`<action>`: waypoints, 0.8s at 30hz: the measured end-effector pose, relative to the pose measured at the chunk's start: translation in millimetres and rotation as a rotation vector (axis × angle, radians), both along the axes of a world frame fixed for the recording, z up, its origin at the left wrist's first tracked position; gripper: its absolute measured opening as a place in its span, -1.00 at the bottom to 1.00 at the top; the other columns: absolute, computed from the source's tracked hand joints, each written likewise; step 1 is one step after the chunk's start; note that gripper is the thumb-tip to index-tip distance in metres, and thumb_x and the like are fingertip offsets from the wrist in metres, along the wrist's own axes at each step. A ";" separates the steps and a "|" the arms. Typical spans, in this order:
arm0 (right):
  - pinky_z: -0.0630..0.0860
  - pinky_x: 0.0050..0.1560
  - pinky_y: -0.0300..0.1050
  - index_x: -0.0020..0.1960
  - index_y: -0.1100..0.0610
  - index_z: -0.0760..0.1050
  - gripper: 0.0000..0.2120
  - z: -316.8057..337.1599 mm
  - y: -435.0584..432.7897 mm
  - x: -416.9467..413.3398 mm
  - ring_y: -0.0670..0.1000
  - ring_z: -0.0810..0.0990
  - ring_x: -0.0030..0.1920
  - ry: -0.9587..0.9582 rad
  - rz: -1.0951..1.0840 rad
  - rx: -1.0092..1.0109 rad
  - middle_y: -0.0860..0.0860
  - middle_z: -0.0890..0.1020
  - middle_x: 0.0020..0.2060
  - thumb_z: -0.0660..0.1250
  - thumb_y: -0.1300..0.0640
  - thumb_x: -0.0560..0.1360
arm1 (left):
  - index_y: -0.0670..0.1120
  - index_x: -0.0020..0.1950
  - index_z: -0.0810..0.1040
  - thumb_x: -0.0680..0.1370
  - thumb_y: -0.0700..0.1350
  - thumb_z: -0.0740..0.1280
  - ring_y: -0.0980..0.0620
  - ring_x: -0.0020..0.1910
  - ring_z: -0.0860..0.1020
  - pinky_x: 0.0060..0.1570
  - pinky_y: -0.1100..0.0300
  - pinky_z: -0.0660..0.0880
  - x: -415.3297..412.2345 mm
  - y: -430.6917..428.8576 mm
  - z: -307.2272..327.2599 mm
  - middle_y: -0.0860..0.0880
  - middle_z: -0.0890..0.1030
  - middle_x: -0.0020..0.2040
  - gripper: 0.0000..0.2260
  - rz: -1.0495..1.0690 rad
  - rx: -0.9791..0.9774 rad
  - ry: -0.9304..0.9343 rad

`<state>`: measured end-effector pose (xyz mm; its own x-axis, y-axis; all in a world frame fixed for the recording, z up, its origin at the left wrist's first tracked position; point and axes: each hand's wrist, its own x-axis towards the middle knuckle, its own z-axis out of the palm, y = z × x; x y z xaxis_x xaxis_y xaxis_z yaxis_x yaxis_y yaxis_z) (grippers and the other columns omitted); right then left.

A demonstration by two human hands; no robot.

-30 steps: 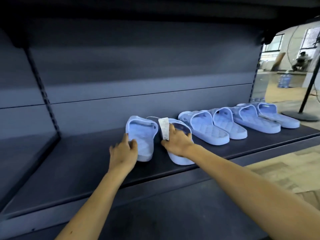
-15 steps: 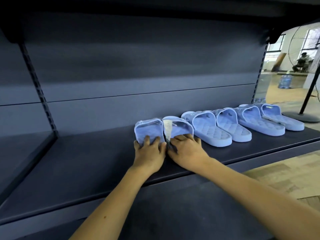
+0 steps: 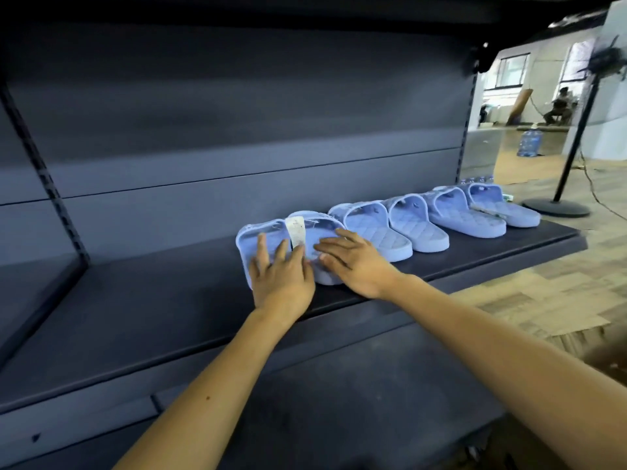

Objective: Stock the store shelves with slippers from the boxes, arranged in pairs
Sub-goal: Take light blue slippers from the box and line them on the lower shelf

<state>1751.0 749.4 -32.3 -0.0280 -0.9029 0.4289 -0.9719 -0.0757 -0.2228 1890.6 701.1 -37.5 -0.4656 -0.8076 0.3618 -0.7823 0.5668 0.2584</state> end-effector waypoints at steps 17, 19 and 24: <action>0.09 0.45 -0.07 0.44 0.06 0.28 -0.55 -103.4 336.1 -164.5 0.07 0.17 0.46 0.032 -0.665 0.712 0.03 0.27 0.46 0.16 0.00 0.57 | -0.06 0.26 0.48 0.55 -0.11 0.16 -0.12 0.38 0.29 0.36 0.06 0.22 -234.3 243.8 -107.5 -0.08 0.51 0.28 -0.70 -0.929 0.247 -0.126; 0.16 0.43 -0.04 0.44 0.04 0.25 -0.56 -124.1 374.8 -173.2 0.08 0.19 0.45 -0.077 -0.786 0.799 0.03 0.26 0.46 0.15 0.01 0.58 | -0.07 0.28 0.46 0.56 -0.11 0.16 -0.12 0.36 0.31 0.37 0.04 0.22 -245.6 266.5 -131.1 -0.10 0.52 0.27 -0.70 -0.946 0.292 -0.201; 0.27 0.37 -0.05 0.44 0.04 0.25 -0.54 -179.7 439.1 -174.3 0.09 0.32 0.39 -0.458 -1.032 0.833 0.07 0.32 0.42 0.21 0.04 0.56 | 0.03 0.43 0.24 0.57 -0.02 0.14 -0.17 0.41 0.23 0.31 -0.08 0.26 -250.3 281.6 -159.0 -0.04 0.37 0.39 -0.58 -0.951 0.155 -0.702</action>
<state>1576.7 1188.4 -212.0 -0.8159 -0.3716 -0.4430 -0.3380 0.9281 -0.1560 1640.3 982.7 -196.5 -0.9583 -0.0442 -0.2822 -0.0632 0.9963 0.0588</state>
